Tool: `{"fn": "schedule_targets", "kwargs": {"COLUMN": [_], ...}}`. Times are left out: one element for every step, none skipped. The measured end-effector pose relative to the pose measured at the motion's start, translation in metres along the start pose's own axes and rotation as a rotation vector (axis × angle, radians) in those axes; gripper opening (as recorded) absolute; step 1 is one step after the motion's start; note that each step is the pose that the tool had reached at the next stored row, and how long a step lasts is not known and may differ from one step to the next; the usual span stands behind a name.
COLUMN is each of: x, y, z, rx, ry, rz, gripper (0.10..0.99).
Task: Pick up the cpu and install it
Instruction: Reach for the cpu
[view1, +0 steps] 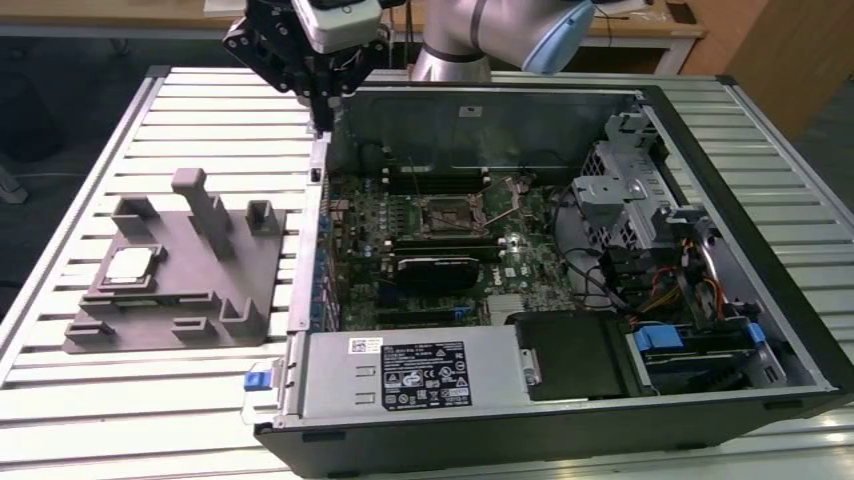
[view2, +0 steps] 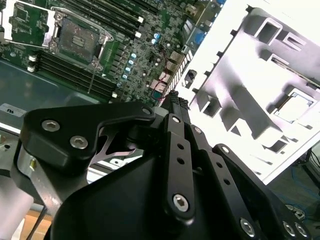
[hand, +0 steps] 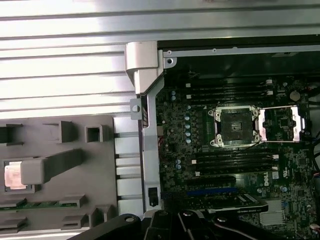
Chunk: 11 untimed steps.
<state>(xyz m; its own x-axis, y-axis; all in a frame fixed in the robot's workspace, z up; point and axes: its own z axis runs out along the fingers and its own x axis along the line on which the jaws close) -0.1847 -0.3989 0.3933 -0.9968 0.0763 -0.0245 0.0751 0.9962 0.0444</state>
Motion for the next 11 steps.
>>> {"fn": "schedule_targets", "kwargs": {"x": [0.0008, 0.0017, 0.0026, 0.0035, 0.0045, 0.0058, 0.0071, 0.0084, 0.0098, 0.011, 0.0122], "y": [-0.0001, -0.0001, -0.0002, -0.0003, -0.0003, -0.0004, -0.0005, -0.0006, -0.0007, -0.0008, -0.0009], "z": [0.0, -0.0001, -0.0001, -0.0001, -0.0001, -0.0001, -0.0002, -0.0002, -0.0003, -0.0003, -0.0004], "rx": [0.0, 0.0, 0.0, 0.0, 0.0, 0.0, 0.0, 0.0, 0.0, 0.0, 0.0], "ry": [0.0, 0.0, 0.0, 0.0, 0.0, 0.0, 0.0, 0.0, 0.0, -0.0001, 0.0], "rz": [0.0, 0.0, 0.0, 0.0, 0.0, 0.0, 0.0, 0.0, 0.0, 0.0, 0.0], "gripper": [0.106, 0.106, 0.106, 0.106, 0.106, 0.106, 0.106, 0.106, 0.106, 0.106, 0.106]}}
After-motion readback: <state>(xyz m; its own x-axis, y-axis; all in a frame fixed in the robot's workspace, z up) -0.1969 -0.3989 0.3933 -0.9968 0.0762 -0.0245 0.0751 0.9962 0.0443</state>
